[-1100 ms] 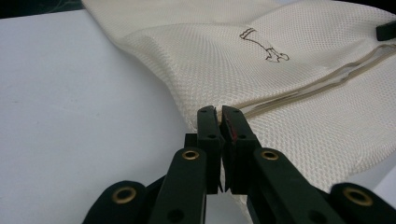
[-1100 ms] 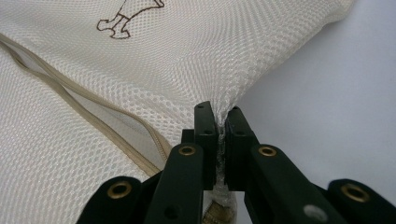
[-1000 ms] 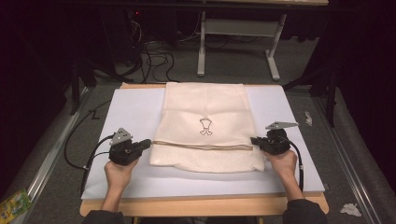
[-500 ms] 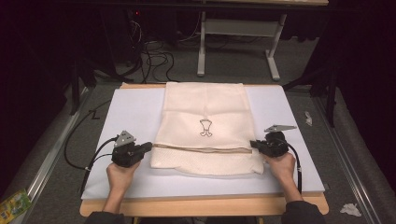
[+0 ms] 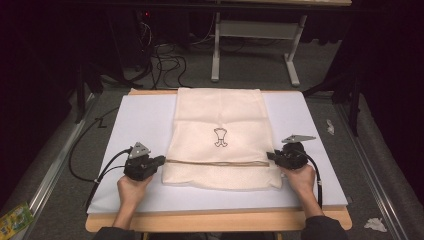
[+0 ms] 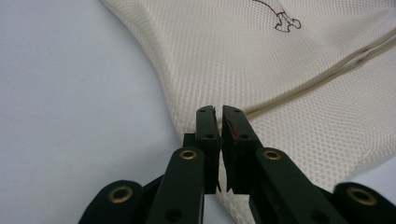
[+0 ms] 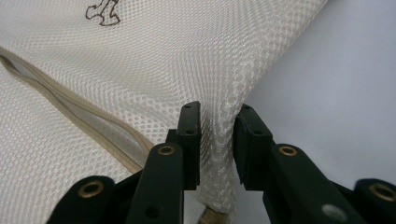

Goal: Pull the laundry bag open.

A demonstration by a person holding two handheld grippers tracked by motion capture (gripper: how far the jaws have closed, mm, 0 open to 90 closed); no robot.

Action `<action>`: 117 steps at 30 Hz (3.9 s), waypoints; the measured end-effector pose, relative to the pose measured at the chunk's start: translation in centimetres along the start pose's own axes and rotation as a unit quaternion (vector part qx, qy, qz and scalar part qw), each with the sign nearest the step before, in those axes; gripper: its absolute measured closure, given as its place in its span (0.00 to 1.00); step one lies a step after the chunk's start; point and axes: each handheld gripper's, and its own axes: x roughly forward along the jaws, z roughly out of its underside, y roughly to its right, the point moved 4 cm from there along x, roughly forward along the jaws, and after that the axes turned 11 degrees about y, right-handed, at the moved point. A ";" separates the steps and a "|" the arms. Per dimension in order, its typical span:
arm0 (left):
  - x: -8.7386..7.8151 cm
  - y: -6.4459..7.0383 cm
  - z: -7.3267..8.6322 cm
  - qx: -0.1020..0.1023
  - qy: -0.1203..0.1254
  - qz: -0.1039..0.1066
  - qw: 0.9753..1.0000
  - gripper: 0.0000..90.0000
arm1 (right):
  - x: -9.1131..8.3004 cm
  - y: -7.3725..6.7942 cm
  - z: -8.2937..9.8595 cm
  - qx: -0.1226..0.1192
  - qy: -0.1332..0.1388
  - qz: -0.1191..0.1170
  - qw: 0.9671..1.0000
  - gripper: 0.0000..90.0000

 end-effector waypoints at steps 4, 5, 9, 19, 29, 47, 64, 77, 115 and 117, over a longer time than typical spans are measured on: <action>0.2 0.1 0.0 -0.004 0.003 0.000 1.000 0.93 | 0.1 -0.1 0.0 -0.006 -0.002 0.004 1.000 0.78; 0.2 0.1 0.0 -0.005 0.004 0.000 1.000 0.93 | 0.1 -0.1 0.0 -0.006 -0.002 0.004 1.000 0.78; 0.1 0.1 -0.1 -0.006 0.006 -0.004 1.000 0.88 | 0.0 0.0 -0.1 -0.007 0.000 0.009 1.000 0.71; -0.9 -0.4 -0.9 -0.008 0.041 -0.009 0.999 0.74 | -1.6 0.1 -1.1 -0.005 0.038 0.021 0.999 0.66; -1.9 -1.0 -1.5 -0.011 0.068 -0.023 0.997 0.69 | -3.3 1.2 -1.3 0.017 0.072 0.029 0.997 0.66; -3.8 -2.8 -1.5 -0.021 0.091 -0.059 0.994 0.64 | -6.1 3.7 -0.7 0.043 0.103 0.052 0.992 0.66; -4.8 -3.9 -0.8 -0.021 0.094 -0.088 0.991 0.63 | -7.3 5.2 0.4 0.069 0.125 0.059 0.988 0.66; -5.0 -5.0 -0.2 -0.033 0.090 -0.102 0.990 0.62 | -7.6 6.4 1.6 0.084 0.125 0.075 0.986 0.66; -1.0 -6.8 2.1 -0.052 0.061 -0.132 0.988 0.60 | -4.8 7.3 3.6 0.084 0.103 0.096 0.986 0.65; -0.8 -6.9 2.2 -0.053 0.060 -0.134 0.988 0.60 | -4.7 7.3 3.6 0.080 0.104 0.096 0.987 0.65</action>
